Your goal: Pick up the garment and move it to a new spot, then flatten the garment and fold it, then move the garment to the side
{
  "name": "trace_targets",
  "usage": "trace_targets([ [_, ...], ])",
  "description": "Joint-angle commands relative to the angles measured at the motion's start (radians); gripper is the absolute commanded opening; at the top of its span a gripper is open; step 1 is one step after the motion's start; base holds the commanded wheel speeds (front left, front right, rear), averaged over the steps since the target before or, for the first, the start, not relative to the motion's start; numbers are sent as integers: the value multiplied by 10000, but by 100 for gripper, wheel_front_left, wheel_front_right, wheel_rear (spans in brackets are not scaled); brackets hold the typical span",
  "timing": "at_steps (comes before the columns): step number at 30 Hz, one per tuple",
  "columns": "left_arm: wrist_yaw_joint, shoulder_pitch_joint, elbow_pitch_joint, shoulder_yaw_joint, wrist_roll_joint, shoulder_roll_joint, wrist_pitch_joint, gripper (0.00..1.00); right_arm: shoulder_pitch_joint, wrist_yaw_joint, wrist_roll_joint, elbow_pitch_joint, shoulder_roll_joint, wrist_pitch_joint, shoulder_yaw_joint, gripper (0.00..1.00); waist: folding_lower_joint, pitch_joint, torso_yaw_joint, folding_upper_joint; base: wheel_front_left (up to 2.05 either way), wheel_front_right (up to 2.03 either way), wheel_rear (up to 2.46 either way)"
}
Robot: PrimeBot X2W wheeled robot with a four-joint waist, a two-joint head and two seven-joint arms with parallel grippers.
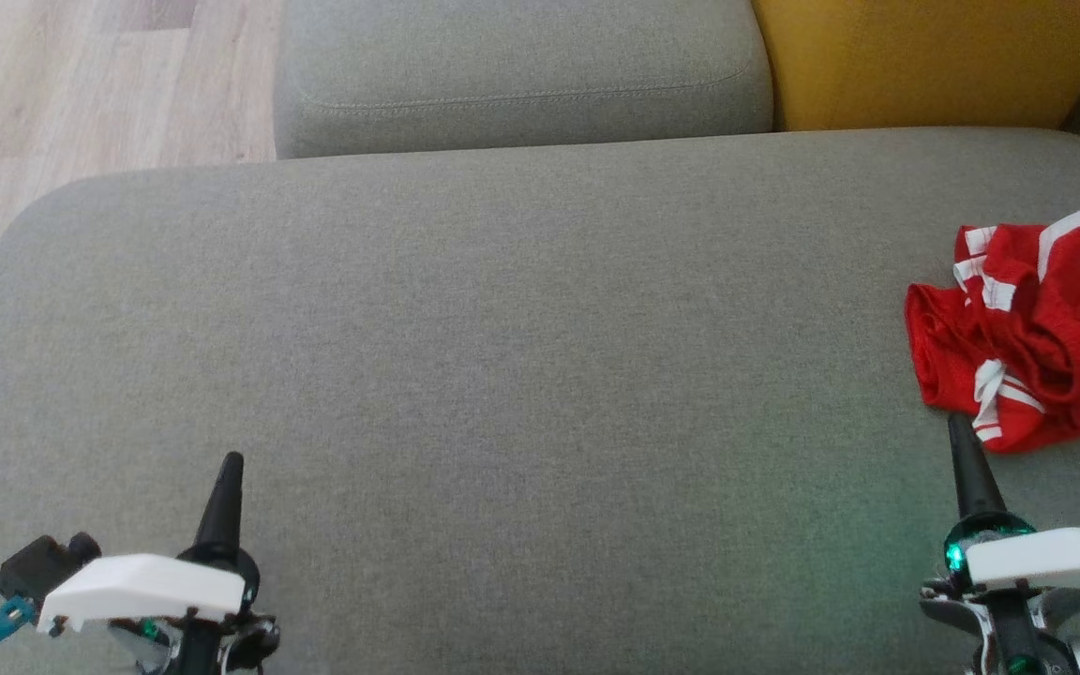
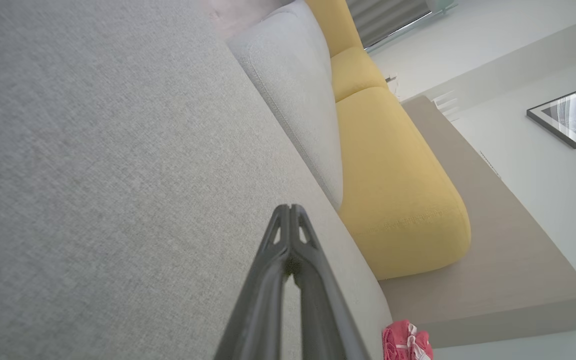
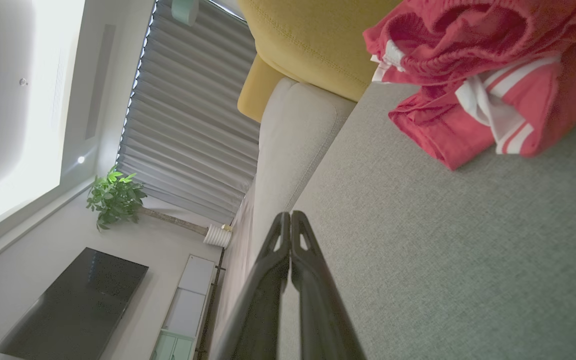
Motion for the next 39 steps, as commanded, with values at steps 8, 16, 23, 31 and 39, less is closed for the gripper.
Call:
trace_targets([
  [8,-259,-729,-165,584,-1030,-48,253,0,-733,-7,1149,-39,-228,-64,40,0,0,24,-30,-1,0,0,0],
  [16,-413,-866,-66,849,-1877,-137,464,0,-915,-7,2069,187,-229,-52,-16,0,0,48,-60,-1,0,0,0],
  [23,-546,-985,21,1082,-2614,-216,649,0,-1073,-8,2869,384,-229,-40,-68,0,0,68,-85,-1,0,0,0],
  [31,-699,-1121,121,1350,-3454,-307,862,0,-1255,-8,3781,609,-227,-25,-129,0,0,91,-114,-1,0,0,0],
  [39,-834,-1241,208,1587,-4192,-389,1051,0,-1415,-9,4581,807,-224,-10,-184,0,0,111,-139,-1,0,0,0],
])
